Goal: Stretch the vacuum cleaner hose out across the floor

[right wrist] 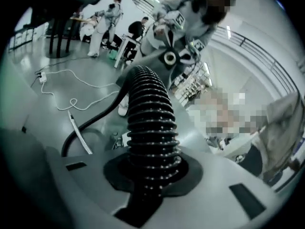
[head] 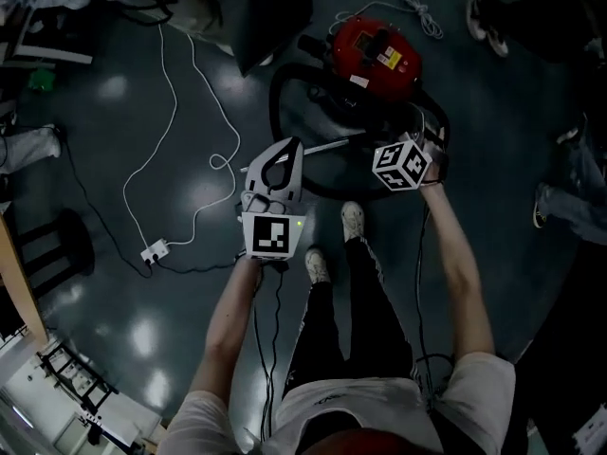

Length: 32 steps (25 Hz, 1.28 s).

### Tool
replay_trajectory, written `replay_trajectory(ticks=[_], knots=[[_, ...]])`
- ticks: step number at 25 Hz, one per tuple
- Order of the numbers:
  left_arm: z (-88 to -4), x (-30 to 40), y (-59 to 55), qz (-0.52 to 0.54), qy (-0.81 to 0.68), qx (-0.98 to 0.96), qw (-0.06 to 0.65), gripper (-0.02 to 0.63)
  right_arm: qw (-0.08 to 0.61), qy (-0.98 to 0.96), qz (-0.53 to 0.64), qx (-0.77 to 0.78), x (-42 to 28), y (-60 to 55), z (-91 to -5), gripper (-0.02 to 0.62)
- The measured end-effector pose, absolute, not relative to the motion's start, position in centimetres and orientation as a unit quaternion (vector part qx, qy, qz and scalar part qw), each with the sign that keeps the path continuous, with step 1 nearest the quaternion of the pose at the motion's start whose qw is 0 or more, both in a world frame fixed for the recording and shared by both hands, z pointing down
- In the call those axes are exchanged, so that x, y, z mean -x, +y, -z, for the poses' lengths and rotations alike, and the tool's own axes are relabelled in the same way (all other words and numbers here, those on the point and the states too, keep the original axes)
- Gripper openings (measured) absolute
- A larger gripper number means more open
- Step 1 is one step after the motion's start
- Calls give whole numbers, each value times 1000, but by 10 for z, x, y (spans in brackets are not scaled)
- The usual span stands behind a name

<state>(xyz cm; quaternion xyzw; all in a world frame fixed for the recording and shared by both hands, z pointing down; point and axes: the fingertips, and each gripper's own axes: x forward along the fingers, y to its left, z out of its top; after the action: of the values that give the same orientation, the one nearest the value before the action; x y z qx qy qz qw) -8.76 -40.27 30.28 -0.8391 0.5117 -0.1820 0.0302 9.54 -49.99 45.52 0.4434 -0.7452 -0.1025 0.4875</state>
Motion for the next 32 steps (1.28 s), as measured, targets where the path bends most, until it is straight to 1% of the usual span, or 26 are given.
replay_trajectory(ticks=[6,10,11,12,14,15,16,21,23,27,32], knots=[[-138,92,-341,126,478,861,119,6,428,-756,232,-439,-37,-424,-241,103],[-43,91,-277,98,438,882,141,10,415,-745,302,-426,-20,-361,-124,103],[-23,88,-263,91,426,888,147,21,414,-740,321,-422,-20,-346,-98,103],[-7,84,-249,84,410,895,150,54,414,-733,342,-418,-20,-331,-74,103],[15,73,-223,77,374,912,148,252,411,-717,383,-412,-22,-300,-29,103],[25,69,-211,78,359,918,150,285,408,-709,403,-410,-22,-284,-8,103],[34,66,-199,80,345,922,158,303,404,-701,422,-409,-23,-270,12,103],[83,44,-130,97,266,934,217,304,394,-662,517,-373,-28,-193,94,103],[102,26,-99,103,213,946,222,304,389,-645,548,-363,-35,-165,122,103],[121,-10,-43,101,126,966,200,304,363,-632,579,-365,-45,-116,161,103],[126,-30,4,117,82,977,159,302,336,-623,600,-373,-44,-68,185,103]])
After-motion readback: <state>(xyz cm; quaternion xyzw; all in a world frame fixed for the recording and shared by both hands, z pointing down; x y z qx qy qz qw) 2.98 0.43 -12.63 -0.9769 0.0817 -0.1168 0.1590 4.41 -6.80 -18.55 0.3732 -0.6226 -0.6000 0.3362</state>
